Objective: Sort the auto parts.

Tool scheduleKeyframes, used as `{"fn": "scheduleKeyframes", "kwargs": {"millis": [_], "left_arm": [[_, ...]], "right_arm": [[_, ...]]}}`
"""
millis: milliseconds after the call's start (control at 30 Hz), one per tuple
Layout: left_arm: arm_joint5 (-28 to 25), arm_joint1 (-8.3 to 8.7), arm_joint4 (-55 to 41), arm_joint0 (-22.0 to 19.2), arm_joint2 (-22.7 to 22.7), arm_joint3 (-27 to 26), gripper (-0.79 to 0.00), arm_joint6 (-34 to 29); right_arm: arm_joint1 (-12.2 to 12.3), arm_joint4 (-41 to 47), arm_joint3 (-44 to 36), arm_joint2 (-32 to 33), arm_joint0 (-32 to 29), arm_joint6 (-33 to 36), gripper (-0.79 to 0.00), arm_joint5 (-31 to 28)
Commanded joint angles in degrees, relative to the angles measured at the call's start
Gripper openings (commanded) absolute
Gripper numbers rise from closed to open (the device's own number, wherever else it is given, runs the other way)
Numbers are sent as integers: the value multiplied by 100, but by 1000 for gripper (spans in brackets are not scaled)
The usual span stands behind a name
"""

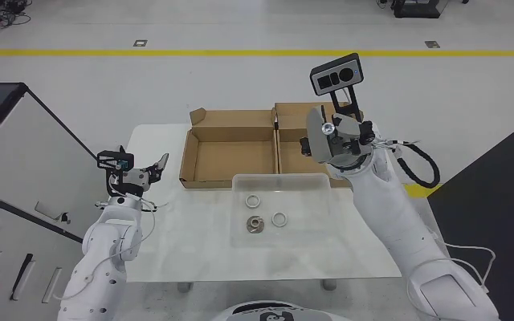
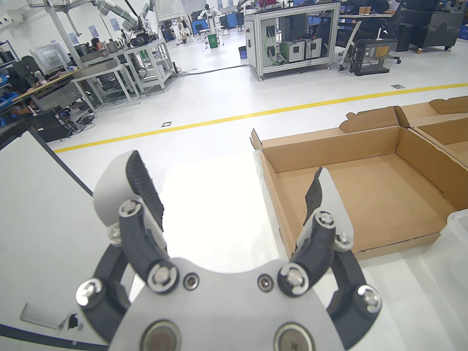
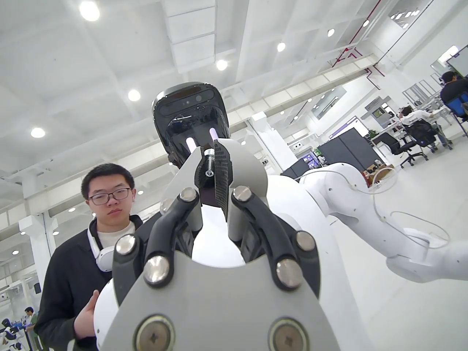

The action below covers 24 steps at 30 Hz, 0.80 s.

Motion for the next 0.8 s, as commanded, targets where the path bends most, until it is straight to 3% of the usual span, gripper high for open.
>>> {"fn": "scheduleKeyframes", "kwargs": {"millis": [0, 467, 767], "left_arm": [[0, 0, 0, 0, 0, 0, 0, 0], [0, 0, 0, 0, 0, 0, 0, 0], [0, 0, 0, 0, 0, 0, 0, 0]], "right_arm": [[5, -116, -9, 83, -50, -223, -785, 40], [383, -1848, 688, 2116, -660, 4, -785, 778], [630, -3763, 1307, 2811, -252, 226, -785, 1185]]}}
